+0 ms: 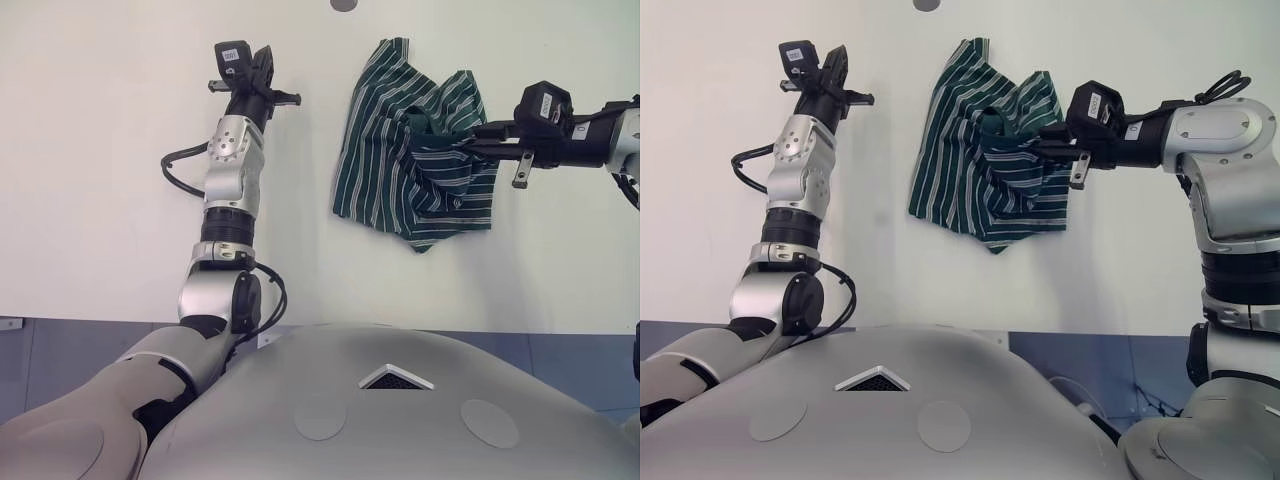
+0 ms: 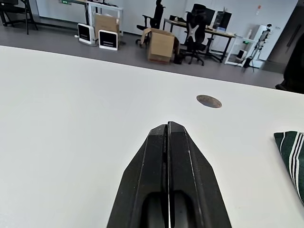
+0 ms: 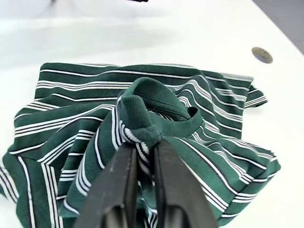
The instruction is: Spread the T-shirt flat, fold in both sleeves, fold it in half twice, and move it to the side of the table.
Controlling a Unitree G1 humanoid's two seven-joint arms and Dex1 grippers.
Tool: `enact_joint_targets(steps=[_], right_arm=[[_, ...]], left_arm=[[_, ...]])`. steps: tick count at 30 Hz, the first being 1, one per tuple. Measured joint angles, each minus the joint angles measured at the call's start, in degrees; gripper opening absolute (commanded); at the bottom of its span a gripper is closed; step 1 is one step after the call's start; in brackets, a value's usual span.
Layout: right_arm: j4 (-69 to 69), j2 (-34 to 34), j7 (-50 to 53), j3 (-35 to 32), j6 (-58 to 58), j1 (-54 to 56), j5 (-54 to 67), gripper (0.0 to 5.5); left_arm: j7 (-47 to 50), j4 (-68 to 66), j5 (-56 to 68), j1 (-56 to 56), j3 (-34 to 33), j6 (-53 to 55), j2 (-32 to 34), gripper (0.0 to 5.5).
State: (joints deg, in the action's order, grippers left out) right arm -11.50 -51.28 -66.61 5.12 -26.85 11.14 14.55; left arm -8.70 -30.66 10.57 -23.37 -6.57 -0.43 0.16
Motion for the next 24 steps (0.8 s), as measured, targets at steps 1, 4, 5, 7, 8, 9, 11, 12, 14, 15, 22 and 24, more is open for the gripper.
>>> enact_joint_targets(steps=[1,4,5,7,8,9,11,12,14,15,22,24], right_arm=[[1.1,0.0,0.3,0.5,0.3,-0.2,-0.9,0.75],[4.1,0.2,0.7,1.9,1.1,-0.7,-1.6,0.21],[4.6,0.3,0.8,2.0,1.2,-0.8,-1.8,0.06],[5.0,0.3,0.9,2.0,1.3,-0.8,-2.0,0.02],[5.0,0.3,0.9,2.0,1.3,-0.8,-2.0,0.02],[4.4,0.2,0.8,2.0,1.3,-0.8,-2.0,0.02],[1.8,-0.1,0.3,1.5,0.9,-0.9,-1.1,0.02],[-1.0,-1.0,-0.7,0.4,-0.3,-0.9,0.6,0.02],[-7.2,-4.0,-3.0,-3.0,-2.3,2.0,4.7,0.02],[-9.6,-5.3,-4.1,-4.8,-3.0,5.6,6.5,0.02],[-6.3,-4.8,-4.6,-4.6,1.4,28.2,7.5,0.02],[-4.1,-3.4,-6.1,-2.5,3.7,32.4,7.2,0.02]], left_arm=[[0.0,-0.1,0.0,0.0,0.0,0.0,0.0,0.00],[0.0,-0.2,0.0,0.0,-0.1,0.0,0.1,0.00],[0.0,-0.2,0.0,0.0,-0.1,-0.1,0.1,0.00],[0.0,-0.2,0.0,0.0,-0.1,-0.1,0.1,0.00],[0.0,-0.2,0.0,0.0,-0.1,-0.1,0.1,0.00],[0.0,-0.2,0.0,0.0,-0.1,-0.1,0.1,0.00],[0.0,-0.2,0.0,0.0,-0.1,-0.1,0.1,0.00],[-0.5,-0.2,-0.4,0.0,0.4,-0.4,0.4,0.00],[-2.1,-0.2,-2.1,-0.3,1.6,-1.4,1.8,0.00],[-3.3,-0.2,-2.2,-1.0,2.0,-1.5,2.5,0.00],[-23.7,7.0,0.9,-6.1,6.9,-0.9,8.2,0.00],[-30.4,9.3,1.4,-8.2,9.1,0.2,10.6,0.00]])
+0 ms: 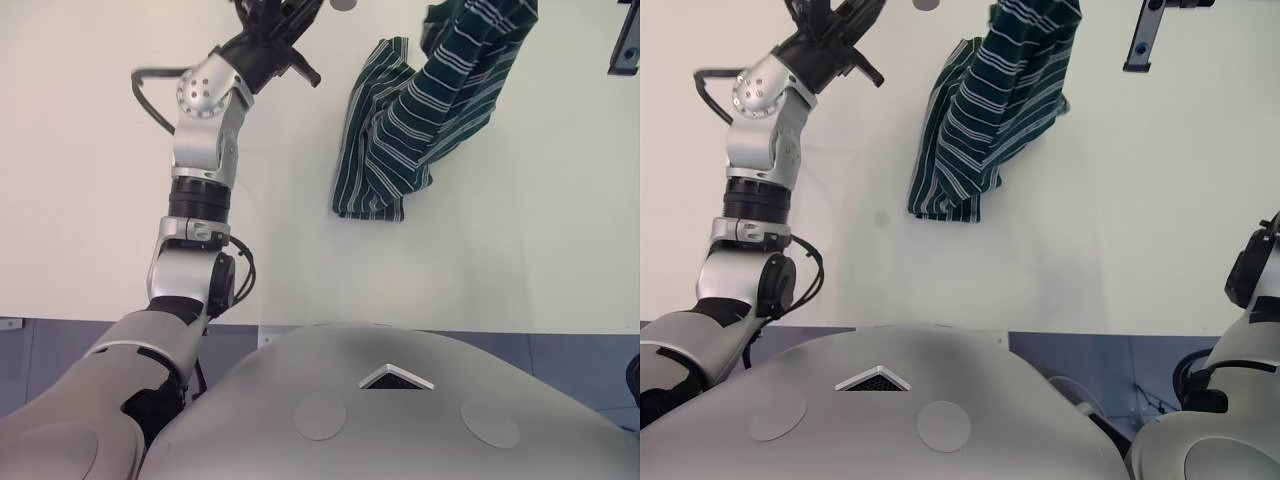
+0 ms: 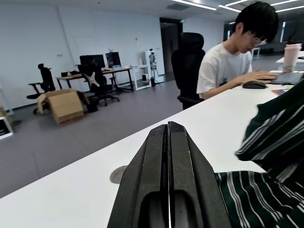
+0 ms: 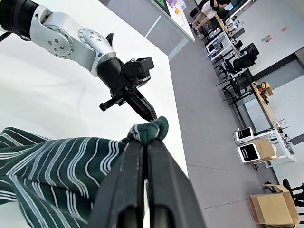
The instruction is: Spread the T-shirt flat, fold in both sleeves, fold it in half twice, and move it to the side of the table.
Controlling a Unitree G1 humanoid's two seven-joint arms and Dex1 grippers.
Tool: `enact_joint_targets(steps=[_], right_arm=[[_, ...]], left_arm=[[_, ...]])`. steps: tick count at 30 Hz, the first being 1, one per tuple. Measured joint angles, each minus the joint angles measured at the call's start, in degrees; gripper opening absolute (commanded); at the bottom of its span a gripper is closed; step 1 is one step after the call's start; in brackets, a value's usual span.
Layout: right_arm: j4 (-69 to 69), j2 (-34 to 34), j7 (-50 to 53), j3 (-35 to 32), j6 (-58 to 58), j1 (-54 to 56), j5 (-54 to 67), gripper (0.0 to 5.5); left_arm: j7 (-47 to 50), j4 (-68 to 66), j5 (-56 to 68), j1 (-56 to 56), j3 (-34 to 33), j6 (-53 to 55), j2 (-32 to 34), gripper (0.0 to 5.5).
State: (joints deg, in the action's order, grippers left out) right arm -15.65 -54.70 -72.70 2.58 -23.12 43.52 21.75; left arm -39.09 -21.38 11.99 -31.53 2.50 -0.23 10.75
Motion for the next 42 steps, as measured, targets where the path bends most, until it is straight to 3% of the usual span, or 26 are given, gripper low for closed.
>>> enact_joint_targets(steps=[5,10,15,25,34,36,38,42], right_arm=[[-1.0,4.4,-3.7,4.6,-0.1,4.3,2.6,0.02],[3.3,3.2,-6.9,4.6,2.1,8.7,0.5,0.00],[3.5,2.9,-8.2,4.5,2.4,8.7,0.4,0.00],[2.6,2.8,-8.2,4.5,2.4,7.6,0.2,0.00],[2.7,2.8,-7.9,4.8,3.2,6.1,-1.4,0.00],[2.9,2.8,-7.8,4.5,3.3,5.8,-1.5,0.00],[4.4,2.8,-7.2,4.3,4.0,5.6,-1.9,0.00],[20.1,4.2,-1.4,5.1,10.4,7.6,-10.7,0.00]], left_arm=[[-6.5,-0.7,-0.6,-1.3,2.5,1.2,3.2,0.00],[-10.5,-1.6,-4.6,0.2,7.6,-1.5,4.8,1.02],[-14.3,-0.8,-8.3,5.1,11.5,-6.0,9.4,1.71],[-16.9,1.6,-5.1,5.7,13.0,-3.1,7.0,1.71],[-15.9,-1.3,-5.4,5.1,12.7,-1.8,5.6,0.05],[-15.3,-3.2,-5.8,3.9,12.4,-2.3,5.6,0.02],[-14.4,-5.6,-5.2,1.3,9.9,-2.4,5.5,0.02],[-10.6,-18.1,0.6,-15.2,-1.2,-0.4,7.9,0.02]])
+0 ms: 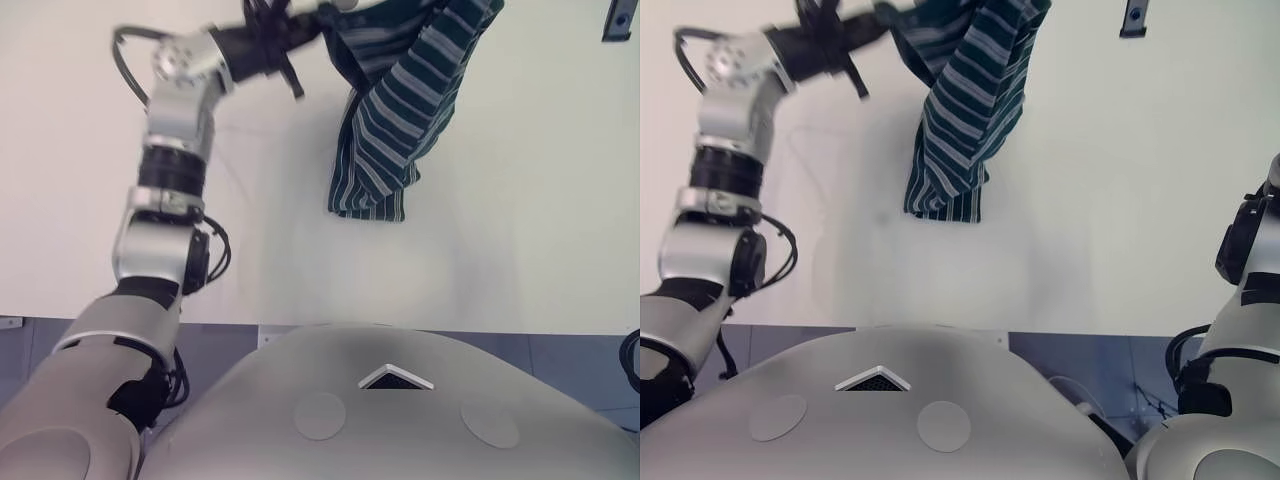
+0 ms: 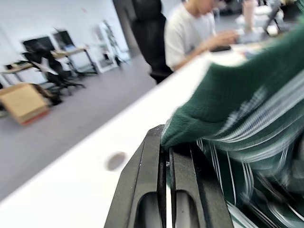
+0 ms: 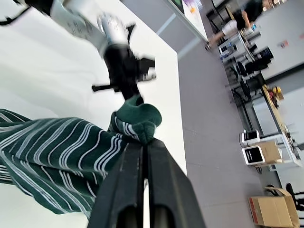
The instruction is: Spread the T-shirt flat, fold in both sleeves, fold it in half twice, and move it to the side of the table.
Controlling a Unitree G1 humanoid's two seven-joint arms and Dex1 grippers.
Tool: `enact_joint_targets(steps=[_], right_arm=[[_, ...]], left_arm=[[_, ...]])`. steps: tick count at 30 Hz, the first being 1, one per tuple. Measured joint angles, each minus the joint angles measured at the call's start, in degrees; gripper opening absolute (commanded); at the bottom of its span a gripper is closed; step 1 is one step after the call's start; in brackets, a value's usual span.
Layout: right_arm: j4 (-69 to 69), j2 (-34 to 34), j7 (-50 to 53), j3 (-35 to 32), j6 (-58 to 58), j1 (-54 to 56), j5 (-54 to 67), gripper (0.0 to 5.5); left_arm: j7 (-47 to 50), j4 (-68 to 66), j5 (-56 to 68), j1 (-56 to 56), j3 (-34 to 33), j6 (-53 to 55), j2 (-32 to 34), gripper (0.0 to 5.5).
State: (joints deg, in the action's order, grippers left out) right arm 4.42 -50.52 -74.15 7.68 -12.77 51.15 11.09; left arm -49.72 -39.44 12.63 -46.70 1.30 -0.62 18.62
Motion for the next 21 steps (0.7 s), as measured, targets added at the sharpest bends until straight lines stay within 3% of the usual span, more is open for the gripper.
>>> enact_joint_targets(steps=[7,11,15,21], right_arm=[[40.4,11.4,17.3,1.5,15.9,21.5,-12.7,0.00],[59.4,15.6,31.0,4.5,24.1,32.8,-21.9,0.00],[69.0,19.5,44.7,6.5,25.5,39.4,-28.0,0.00],[72.0,20.0,58.5,8.3,26.4,43.4,-34.8,0.00]], left_arm=[[6.1,-25.1,-1.8,-23.3,-5.5,-4.3,2.1,0.02],[14.8,-33.3,-4.4,-34.5,-6.8,-5.0,2.9,0.02],[22.7,-36.6,-6.9,-40.7,-8.1,-3.8,3.8,0.02],[23.6,-37.5,-10.6,-45.2,-8.3,-3.5,4.0,0.02]])
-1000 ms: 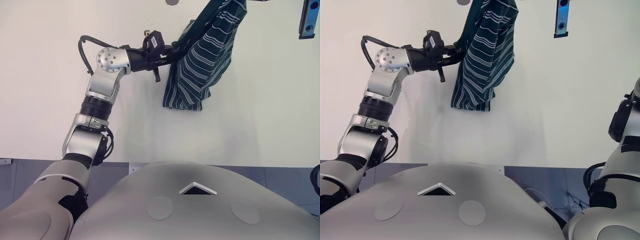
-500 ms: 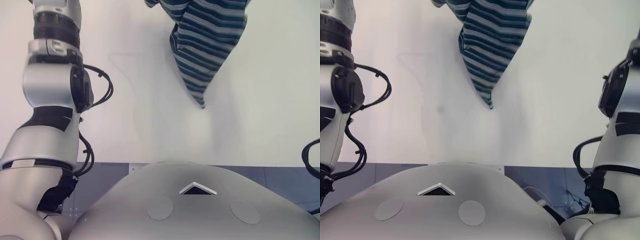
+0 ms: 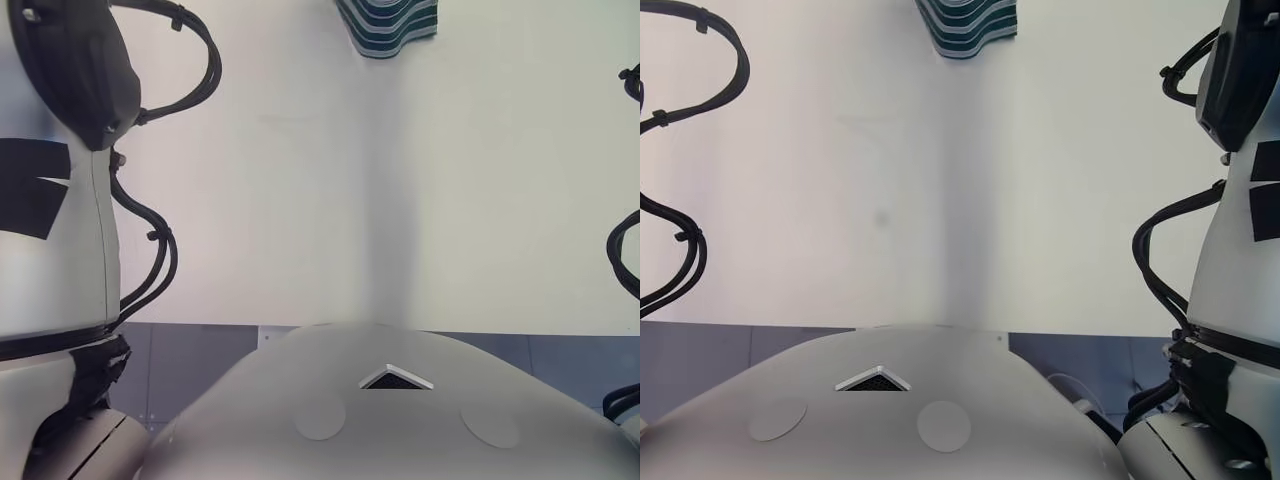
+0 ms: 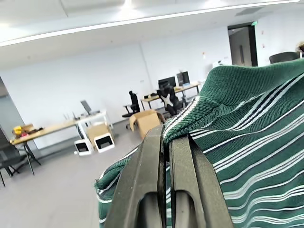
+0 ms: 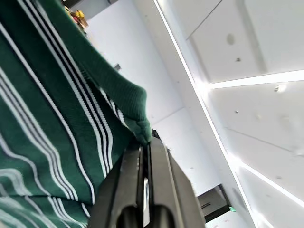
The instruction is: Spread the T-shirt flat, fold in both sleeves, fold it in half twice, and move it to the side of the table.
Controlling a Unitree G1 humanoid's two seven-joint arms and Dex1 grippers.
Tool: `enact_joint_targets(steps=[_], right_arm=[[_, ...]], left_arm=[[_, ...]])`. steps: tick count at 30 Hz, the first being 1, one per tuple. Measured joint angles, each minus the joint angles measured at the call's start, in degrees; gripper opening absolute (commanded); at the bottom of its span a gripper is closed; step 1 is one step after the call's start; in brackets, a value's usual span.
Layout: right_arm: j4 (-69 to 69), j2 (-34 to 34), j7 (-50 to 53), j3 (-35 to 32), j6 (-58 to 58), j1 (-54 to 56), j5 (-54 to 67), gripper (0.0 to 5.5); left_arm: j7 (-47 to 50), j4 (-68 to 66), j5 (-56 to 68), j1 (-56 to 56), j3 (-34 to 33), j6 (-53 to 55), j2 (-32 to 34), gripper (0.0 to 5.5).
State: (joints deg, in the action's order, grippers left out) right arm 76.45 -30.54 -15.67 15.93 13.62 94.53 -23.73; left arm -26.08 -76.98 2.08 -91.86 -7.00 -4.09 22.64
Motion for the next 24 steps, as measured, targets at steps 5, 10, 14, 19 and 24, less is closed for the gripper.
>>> enact_joint_targets(steps=[5,10,14,19,24], right_arm=[[-5.6,-5.9,-22.4,0.9,8.3,-2.4,1.7,0.00],[-36.0,-19.7,-51.2,0.3,0.8,-30.2,21.7,0.00],[-55.8,-26.6,-58.8,1.2,-5.3,-49.9,34.2,0.00],[-83.0,-35.2,-59.4,7.5,-10.6,-79.6,34.3,0.00],[-112.2,-43.9,-51.7,8.8,-27.9,-102.1,26.6,0.44]], left_arm=[[-16.3,1.4,-0.3,1.1,0.6,2.8,5.0,0.02],[-40.2,21.2,10.4,18.7,1.1,23.7,9.7,0.02],[-50.1,41.8,19.8,42.5,3.3,35.8,13.4,0.02],[-55.2,73.9,19.7,78.6,13.7,38.7,21.5,0.02],[-52.9,104.6,6.8,103.0,22.7,31.8,38.6,0.41]])
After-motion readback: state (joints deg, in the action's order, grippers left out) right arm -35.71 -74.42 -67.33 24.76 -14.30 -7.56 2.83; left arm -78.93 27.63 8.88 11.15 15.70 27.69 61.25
